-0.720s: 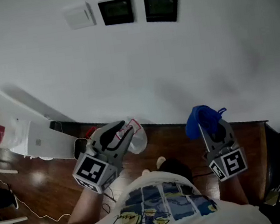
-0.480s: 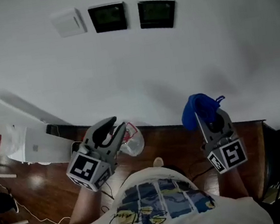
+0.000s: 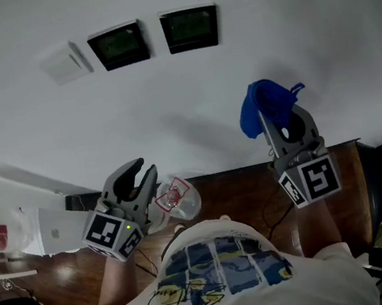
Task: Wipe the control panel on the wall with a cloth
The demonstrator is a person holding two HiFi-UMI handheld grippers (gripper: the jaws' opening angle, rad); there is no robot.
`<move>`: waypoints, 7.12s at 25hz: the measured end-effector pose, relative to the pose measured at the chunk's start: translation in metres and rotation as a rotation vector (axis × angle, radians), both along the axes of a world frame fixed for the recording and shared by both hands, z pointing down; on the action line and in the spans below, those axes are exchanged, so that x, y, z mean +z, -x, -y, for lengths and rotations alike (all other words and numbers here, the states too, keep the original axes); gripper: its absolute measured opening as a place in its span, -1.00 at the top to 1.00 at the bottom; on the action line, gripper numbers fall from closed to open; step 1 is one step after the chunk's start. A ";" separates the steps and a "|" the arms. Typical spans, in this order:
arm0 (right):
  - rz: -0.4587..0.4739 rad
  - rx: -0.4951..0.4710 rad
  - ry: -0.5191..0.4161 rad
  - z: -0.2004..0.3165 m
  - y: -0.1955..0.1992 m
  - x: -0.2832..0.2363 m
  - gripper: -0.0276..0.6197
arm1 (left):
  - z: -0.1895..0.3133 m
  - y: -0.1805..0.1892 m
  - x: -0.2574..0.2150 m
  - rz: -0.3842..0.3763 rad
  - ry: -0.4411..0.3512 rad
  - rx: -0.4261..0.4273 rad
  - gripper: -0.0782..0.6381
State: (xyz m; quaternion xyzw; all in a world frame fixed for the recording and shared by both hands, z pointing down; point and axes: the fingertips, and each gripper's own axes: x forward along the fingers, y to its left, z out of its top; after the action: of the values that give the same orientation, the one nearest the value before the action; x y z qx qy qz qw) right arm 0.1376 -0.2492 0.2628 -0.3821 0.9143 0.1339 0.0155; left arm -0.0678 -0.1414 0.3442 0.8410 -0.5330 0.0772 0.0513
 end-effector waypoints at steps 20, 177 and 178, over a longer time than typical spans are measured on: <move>0.093 0.364 -0.094 0.057 0.085 -0.090 0.68 | -0.026 0.086 0.040 -0.077 0.069 0.186 0.54; 0.021 -0.077 -0.105 -0.009 0.311 -0.081 0.68 | -0.099 0.144 0.065 -0.065 0.092 0.064 0.54; 0.021 -0.084 -0.108 -0.012 0.308 -0.082 0.68 | -0.098 0.141 0.065 -0.067 0.095 0.070 0.54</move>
State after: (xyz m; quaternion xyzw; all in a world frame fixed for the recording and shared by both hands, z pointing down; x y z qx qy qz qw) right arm -0.1706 -0.2374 0.1807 -0.3434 0.9207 0.1781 0.0510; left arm -0.2089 -0.0433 0.4089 0.8580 -0.4968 0.0761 0.1061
